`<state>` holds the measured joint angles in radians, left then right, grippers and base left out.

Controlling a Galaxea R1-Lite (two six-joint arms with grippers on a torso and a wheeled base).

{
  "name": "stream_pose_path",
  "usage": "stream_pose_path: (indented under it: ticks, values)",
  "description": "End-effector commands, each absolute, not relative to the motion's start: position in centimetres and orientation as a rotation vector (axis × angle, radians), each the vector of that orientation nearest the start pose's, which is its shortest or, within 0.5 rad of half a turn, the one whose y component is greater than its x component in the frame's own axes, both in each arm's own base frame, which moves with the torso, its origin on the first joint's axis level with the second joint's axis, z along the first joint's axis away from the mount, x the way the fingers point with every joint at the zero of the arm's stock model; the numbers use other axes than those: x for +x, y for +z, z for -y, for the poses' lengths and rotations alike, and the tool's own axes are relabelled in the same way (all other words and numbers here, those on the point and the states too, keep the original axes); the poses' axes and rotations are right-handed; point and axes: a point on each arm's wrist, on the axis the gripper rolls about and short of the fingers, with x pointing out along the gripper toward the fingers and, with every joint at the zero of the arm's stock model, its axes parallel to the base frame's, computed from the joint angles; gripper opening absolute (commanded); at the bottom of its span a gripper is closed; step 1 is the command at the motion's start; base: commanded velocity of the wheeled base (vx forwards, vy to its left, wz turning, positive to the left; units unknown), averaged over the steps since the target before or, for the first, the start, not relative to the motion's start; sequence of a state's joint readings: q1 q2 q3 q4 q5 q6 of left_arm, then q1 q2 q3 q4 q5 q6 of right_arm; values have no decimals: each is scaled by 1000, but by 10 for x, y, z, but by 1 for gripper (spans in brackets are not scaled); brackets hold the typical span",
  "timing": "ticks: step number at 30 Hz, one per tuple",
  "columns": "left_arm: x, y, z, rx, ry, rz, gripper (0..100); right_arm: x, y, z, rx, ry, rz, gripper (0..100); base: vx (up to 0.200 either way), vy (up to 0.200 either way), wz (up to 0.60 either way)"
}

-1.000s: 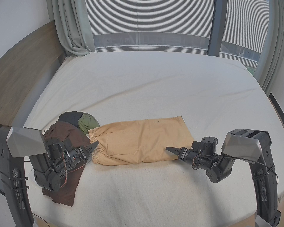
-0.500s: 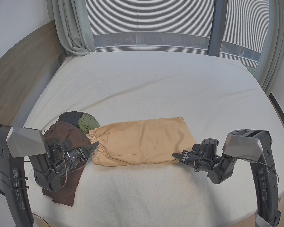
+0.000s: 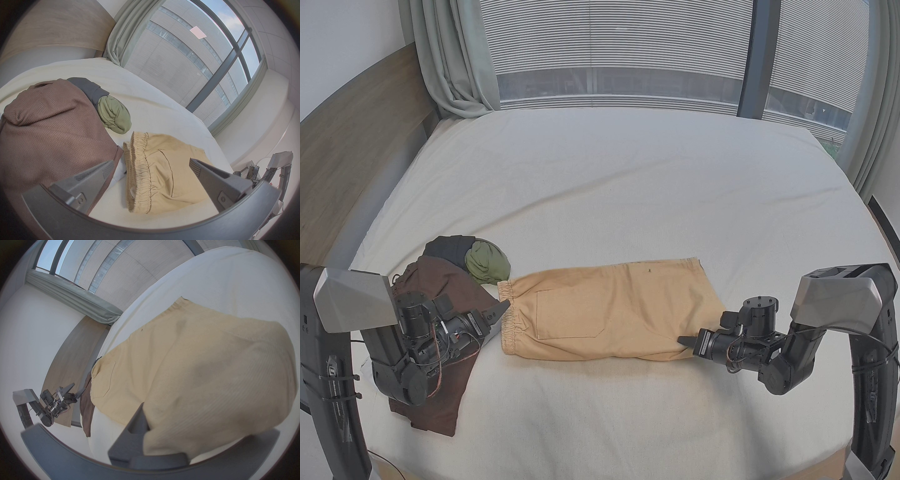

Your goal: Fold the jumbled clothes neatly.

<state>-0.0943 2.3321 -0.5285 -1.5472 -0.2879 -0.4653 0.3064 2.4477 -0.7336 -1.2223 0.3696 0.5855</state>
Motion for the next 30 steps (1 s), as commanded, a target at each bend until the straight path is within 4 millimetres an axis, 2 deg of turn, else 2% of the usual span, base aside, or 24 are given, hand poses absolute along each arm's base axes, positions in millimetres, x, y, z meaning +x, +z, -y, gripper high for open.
stream_pose_path:
  ticks: [1,10,16,22,30]
  values:
    - [336,5,39,-483,-323,-340,100,338,-27,-114,548,499,-677,0,0,0,0]
    - [334,6,41,-481,-354,-348,100,308,-38,-93,471,456,-765,0,0,0,0]
    - [325,11,41,-491,-443,-378,100,290,-34,-84,452,441,-794,0,0,0,0]
    - [322,10,41,-491,-496,-397,100,282,-35,-81,438,436,-815,0,0,0,0]
    - [317,4,41,-452,-545,-425,100,282,-39,-81,431,420,-822,0,0,0,0]
